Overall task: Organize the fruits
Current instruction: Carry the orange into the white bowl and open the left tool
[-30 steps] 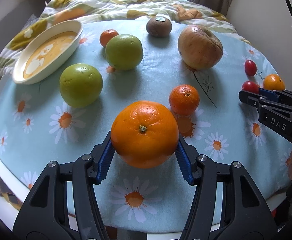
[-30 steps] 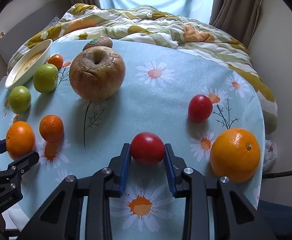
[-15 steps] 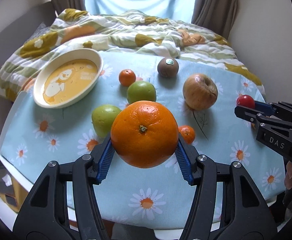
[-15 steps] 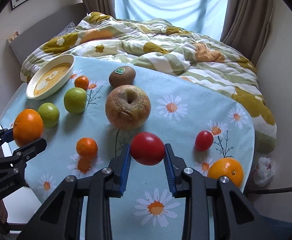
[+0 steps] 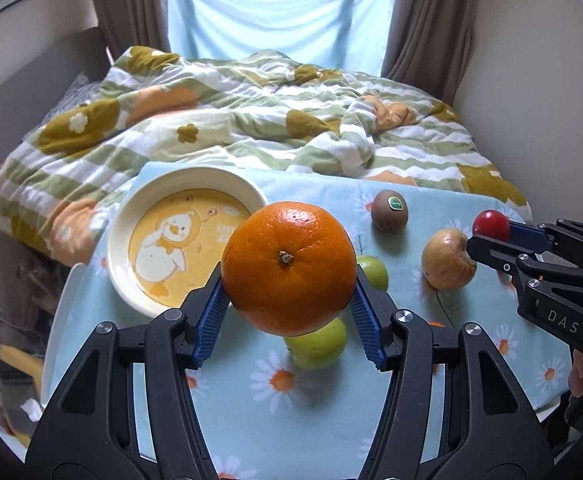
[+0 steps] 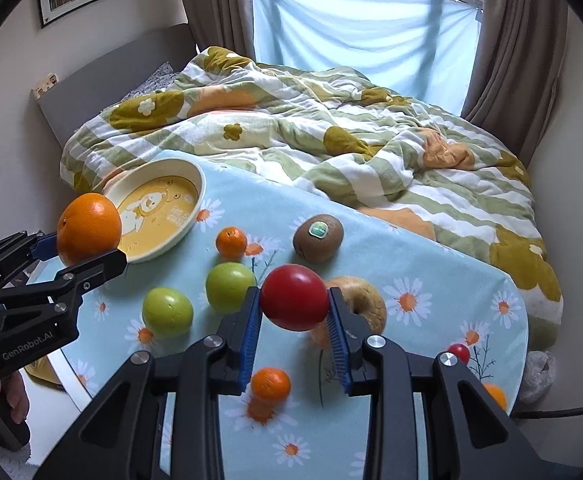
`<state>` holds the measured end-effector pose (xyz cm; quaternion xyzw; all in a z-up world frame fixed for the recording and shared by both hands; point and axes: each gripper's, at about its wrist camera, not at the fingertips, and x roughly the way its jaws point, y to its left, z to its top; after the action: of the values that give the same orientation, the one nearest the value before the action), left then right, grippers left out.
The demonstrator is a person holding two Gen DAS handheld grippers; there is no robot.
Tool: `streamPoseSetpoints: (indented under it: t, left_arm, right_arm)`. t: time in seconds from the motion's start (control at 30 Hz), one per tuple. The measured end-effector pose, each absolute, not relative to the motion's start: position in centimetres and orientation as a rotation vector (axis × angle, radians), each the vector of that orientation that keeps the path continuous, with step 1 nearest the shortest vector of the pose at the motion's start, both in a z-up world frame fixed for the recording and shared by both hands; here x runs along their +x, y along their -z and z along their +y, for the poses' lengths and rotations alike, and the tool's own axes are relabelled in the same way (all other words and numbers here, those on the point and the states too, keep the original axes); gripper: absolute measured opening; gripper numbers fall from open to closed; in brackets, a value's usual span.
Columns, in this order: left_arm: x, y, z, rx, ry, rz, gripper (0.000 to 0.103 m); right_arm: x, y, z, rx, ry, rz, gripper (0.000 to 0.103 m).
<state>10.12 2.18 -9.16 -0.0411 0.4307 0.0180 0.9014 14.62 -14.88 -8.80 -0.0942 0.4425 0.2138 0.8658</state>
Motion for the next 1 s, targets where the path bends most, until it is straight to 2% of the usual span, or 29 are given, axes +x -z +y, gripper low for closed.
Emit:
streamPoseSetpoints:
  t: [0.2, 0.47, 0.77, 1.0]
  left_arm:
    - [13.4, 9.8, 7.1, -0.065, 0.008, 0.921, 0.064]
    - [18.4, 13.3, 12.5, -0.02, 0.073, 0.981, 0.064]
    - [22.7, 18.1, 15.0, 0.057, 0.162, 1.058, 0.064]
    - [24.1, 19.1, 15.3, 0.098, 0.207, 1.064, 0.064]
  right_arm:
    - [16.2, 8.9, -10.6, -0.147, -0.415, 0.945, 0.03]
    - [18.9, 10.7, -5.5, -0.089, -0.344, 0.982, 0.03]
    - [21.1, 12.4, -2.9, -0.034, -0.258, 1.031, 0.03]
    - [21.3, 13.1, -2.8, -0.008, -0.19, 1.054, 0.03]
